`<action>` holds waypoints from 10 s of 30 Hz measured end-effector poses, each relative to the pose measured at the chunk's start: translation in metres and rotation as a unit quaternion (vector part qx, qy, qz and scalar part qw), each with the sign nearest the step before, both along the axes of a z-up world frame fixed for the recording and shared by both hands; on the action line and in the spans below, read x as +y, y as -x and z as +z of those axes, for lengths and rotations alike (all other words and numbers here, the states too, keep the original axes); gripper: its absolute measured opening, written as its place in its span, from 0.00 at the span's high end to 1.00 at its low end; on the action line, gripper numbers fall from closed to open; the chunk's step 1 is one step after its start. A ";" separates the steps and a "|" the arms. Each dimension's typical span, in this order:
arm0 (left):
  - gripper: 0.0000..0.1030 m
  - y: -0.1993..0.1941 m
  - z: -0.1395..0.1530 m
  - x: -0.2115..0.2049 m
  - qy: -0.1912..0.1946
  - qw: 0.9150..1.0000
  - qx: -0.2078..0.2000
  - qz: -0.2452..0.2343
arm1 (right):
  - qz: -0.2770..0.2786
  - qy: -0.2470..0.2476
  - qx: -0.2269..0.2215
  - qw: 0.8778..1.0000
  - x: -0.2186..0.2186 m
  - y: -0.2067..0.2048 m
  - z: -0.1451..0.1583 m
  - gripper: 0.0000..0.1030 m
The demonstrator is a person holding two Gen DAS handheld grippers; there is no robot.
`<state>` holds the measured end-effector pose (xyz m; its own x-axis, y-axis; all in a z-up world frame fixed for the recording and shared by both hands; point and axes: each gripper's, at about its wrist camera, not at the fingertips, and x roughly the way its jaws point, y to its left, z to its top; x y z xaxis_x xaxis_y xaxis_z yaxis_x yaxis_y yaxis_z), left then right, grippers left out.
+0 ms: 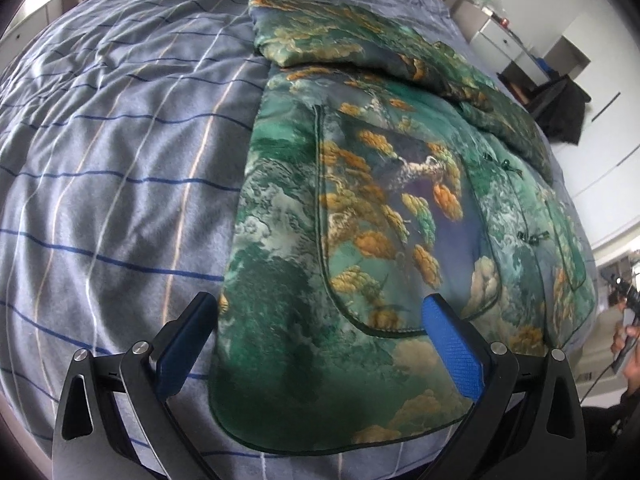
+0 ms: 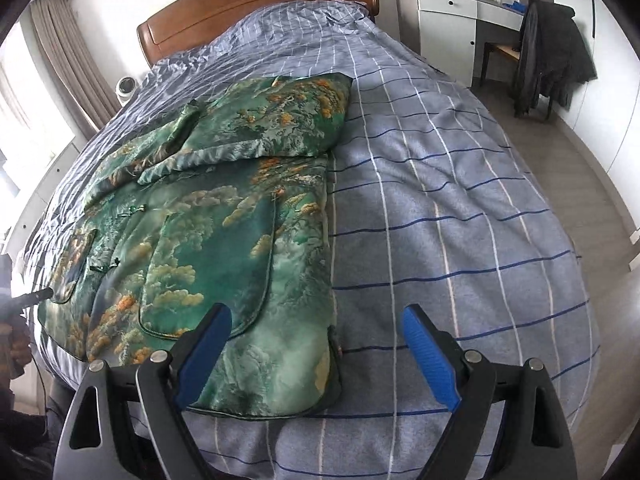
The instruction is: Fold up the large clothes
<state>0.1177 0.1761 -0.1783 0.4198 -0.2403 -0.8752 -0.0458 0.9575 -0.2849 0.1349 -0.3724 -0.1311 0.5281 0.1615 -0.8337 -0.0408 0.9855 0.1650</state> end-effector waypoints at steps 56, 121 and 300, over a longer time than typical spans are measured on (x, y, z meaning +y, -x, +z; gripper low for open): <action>0.01 -0.004 -0.005 -0.023 -0.015 0.999 0.013 -0.031 | 0.059 -0.066 0.048 0.995 -0.010 -0.017 -0.020 0.14; 0.21 -0.197 0.034 0.040 0.038 0.998 0.004 0.040 | -0.023 -0.168 0.019 0.985 0.025 -0.259 -0.007 0.07; 0.01 -0.006 0.027 -0.186 -0.090 0.982 -0.080 -0.146 | -0.083 -0.159 -0.043 0.983 0.032 -0.058 -0.026 0.27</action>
<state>0.1233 -0.0098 -0.1515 0.4916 -0.2191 -0.8428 0.2701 0.9585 -0.0917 0.1932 -0.3401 -0.1575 0.6349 0.3112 -0.7071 0.0902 0.8792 0.4679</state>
